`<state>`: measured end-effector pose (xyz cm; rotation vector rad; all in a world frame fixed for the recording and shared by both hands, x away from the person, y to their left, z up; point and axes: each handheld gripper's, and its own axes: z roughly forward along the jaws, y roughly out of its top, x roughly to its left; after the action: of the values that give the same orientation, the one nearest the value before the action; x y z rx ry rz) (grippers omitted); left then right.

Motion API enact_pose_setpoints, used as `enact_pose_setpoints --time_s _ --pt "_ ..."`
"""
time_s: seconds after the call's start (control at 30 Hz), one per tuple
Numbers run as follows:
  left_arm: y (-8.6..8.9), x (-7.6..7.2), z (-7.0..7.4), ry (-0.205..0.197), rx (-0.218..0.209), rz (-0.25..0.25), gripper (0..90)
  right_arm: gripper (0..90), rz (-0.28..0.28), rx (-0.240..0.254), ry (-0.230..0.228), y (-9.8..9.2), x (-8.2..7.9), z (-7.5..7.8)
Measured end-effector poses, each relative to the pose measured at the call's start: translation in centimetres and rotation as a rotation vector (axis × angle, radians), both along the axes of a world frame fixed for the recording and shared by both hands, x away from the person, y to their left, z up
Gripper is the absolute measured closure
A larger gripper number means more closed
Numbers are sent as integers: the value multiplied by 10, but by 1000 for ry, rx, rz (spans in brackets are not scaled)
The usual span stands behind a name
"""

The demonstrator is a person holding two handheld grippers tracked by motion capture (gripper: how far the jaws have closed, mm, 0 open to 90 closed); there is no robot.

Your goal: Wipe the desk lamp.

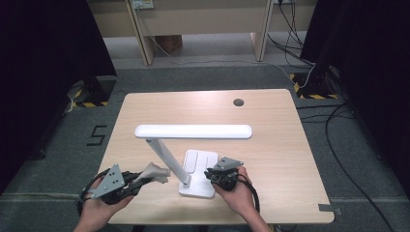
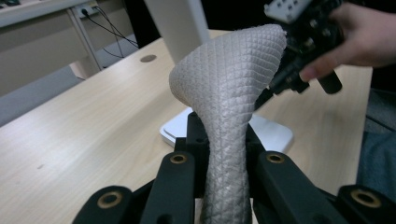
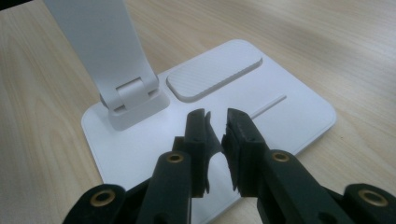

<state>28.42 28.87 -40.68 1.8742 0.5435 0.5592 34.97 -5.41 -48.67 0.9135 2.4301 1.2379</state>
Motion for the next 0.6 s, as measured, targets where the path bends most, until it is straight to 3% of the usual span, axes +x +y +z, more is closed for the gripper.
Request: enact_pose_setpoints --time_s 0.13,0.4,0.6 --pt "5 6 6 -17 -17 22 809 801 -4 -11 19 4 0 -5" --pt "8 19 27 -103 -53 55 809 820 -4 -28 35 7 1 -14" --pt "6 26 34 -118 -105 87 810 835 -4 -27 47 8 2 -19"
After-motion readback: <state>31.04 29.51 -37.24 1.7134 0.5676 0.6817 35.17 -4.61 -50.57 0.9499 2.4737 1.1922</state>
